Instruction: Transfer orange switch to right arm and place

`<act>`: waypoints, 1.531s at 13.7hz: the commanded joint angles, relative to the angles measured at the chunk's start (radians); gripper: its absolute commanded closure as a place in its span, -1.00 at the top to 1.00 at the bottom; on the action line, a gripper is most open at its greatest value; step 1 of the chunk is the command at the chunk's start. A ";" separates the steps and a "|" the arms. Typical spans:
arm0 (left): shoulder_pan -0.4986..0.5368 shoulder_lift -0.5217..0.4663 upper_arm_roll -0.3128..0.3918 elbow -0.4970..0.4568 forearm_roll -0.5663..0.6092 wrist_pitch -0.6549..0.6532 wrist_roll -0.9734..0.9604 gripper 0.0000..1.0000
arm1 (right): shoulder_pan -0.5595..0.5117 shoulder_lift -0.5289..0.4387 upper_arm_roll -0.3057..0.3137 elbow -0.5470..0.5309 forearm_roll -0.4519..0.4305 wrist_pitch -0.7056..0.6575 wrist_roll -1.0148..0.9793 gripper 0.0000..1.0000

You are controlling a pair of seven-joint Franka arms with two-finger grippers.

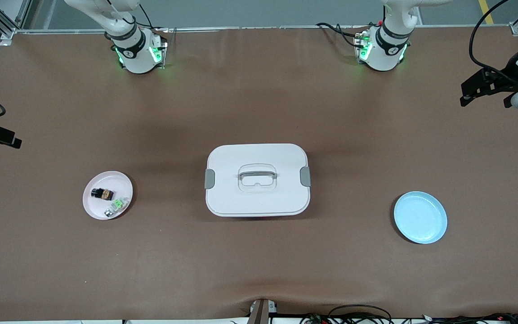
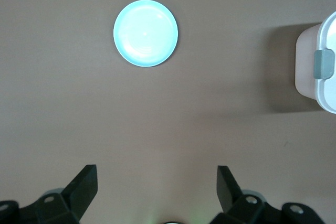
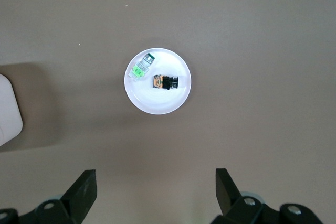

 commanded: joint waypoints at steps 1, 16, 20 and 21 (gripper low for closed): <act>0.007 -0.018 -0.006 -0.006 0.001 -0.007 -0.001 1.00 | -0.006 -0.051 0.003 -0.062 0.013 0.003 0.006 1.00; 0.004 -0.008 -0.008 0.010 0.001 0.007 -0.001 1.00 | 0.006 -0.207 0.003 -0.291 0.015 0.134 0.005 1.00; 0.002 -0.014 -0.009 0.011 0.001 0.003 0.001 1.00 | 0.022 -0.207 -0.003 -0.291 0.013 0.134 0.005 1.00; 0.002 -0.014 -0.009 0.017 0.001 0.002 0.001 1.00 | 0.023 -0.207 -0.003 -0.291 0.013 0.134 0.005 1.00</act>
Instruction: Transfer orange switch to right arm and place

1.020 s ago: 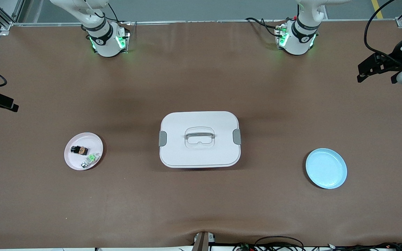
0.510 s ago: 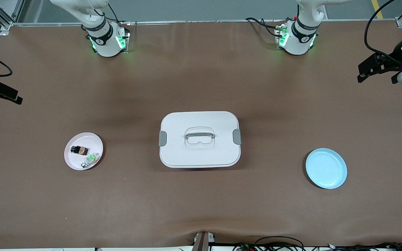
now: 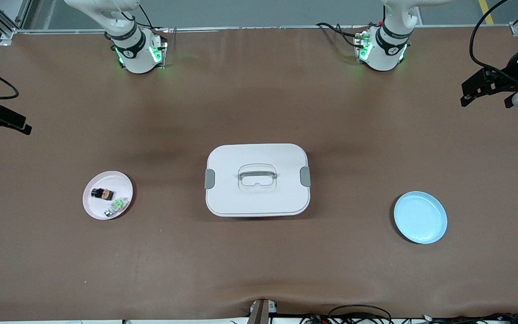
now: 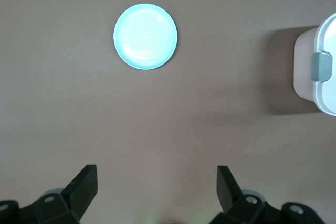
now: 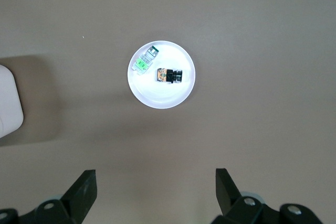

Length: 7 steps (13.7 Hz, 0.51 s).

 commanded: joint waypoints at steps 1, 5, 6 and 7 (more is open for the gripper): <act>0.002 -0.014 -0.007 0.011 0.000 -0.003 0.001 1.00 | 0.016 -0.025 -0.008 -0.026 0.012 0.008 0.005 1.00; 0.000 -0.009 -0.007 0.023 0.000 -0.006 0.001 1.00 | 0.036 -0.025 -0.027 -0.026 0.011 0.008 0.005 1.00; 0.000 -0.009 -0.007 0.023 0.000 -0.006 0.001 1.00 | 0.048 -0.025 -0.040 -0.026 0.011 0.010 0.005 1.00; 0.000 -0.008 -0.007 0.023 0.000 -0.006 -0.001 1.00 | 0.054 -0.025 -0.047 -0.026 0.011 0.008 0.005 1.00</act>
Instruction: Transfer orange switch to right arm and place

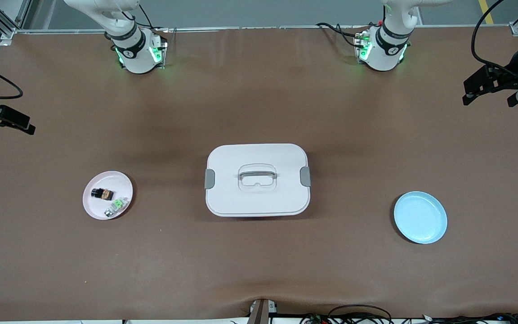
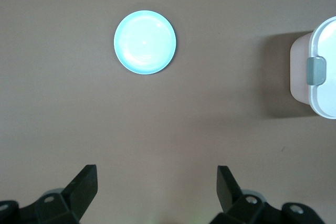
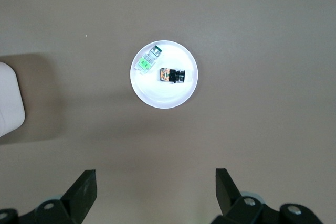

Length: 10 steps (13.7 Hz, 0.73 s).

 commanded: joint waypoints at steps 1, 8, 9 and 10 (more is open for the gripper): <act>0.004 -0.006 -0.006 0.005 0.000 -0.005 -0.001 1.00 | 0.028 -0.025 -0.029 -0.026 0.011 0.008 0.005 1.00; 0.004 -0.018 -0.016 0.006 -0.008 -0.028 0.001 1.00 | 0.022 -0.023 -0.028 -0.028 0.011 0.013 0.005 1.00; 0.004 -0.018 -0.019 0.006 -0.002 -0.028 0.002 1.00 | 0.022 -0.023 -0.028 -0.028 0.011 0.014 0.005 1.00; 0.004 -0.015 -0.019 0.006 -0.002 -0.031 0.004 1.00 | 0.020 -0.023 -0.028 -0.026 0.011 0.014 0.005 1.00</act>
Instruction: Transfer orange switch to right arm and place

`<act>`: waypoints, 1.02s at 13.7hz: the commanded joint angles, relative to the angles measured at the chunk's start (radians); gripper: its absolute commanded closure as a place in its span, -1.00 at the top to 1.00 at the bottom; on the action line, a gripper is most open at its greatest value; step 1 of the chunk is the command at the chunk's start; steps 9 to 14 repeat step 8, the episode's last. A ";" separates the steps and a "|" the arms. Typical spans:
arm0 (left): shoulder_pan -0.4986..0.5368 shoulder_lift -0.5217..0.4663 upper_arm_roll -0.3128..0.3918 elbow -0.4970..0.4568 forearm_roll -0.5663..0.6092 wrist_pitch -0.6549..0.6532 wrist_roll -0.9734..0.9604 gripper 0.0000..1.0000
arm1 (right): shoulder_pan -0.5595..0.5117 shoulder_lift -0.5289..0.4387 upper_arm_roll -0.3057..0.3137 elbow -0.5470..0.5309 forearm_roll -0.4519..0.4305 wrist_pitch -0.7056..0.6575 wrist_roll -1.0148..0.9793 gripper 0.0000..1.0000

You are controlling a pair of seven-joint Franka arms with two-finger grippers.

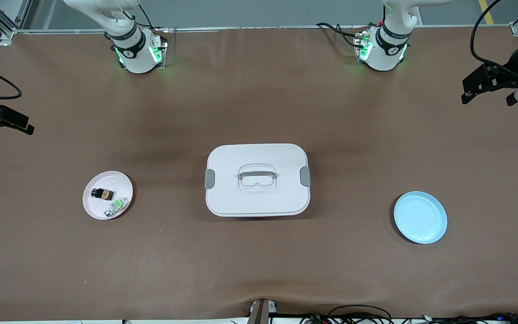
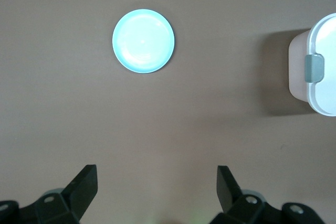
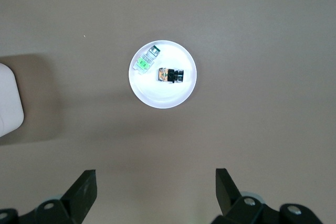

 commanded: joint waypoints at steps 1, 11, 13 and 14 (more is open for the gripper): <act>0.008 -0.014 -0.008 0.003 -0.002 -0.020 0.004 1.00 | 0.008 -0.023 -0.009 -0.025 0.011 0.017 0.005 1.00; 0.011 -0.007 -0.002 0.016 0.003 -0.020 0.004 1.00 | 0.023 -0.028 -0.001 -0.023 0.012 0.021 0.005 1.00; 0.011 -0.007 -0.002 0.016 0.003 -0.020 0.004 1.00 | 0.023 -0.028 -0.001 -0.023 0.012 0.021 0.005 1.00; 0.011 -0.007 -0.002 0.016 0.003 -0.020 0.004 1.00 | 0.023 -0.028 -0.001 -0.023 0.012 0.021 0.005 1.00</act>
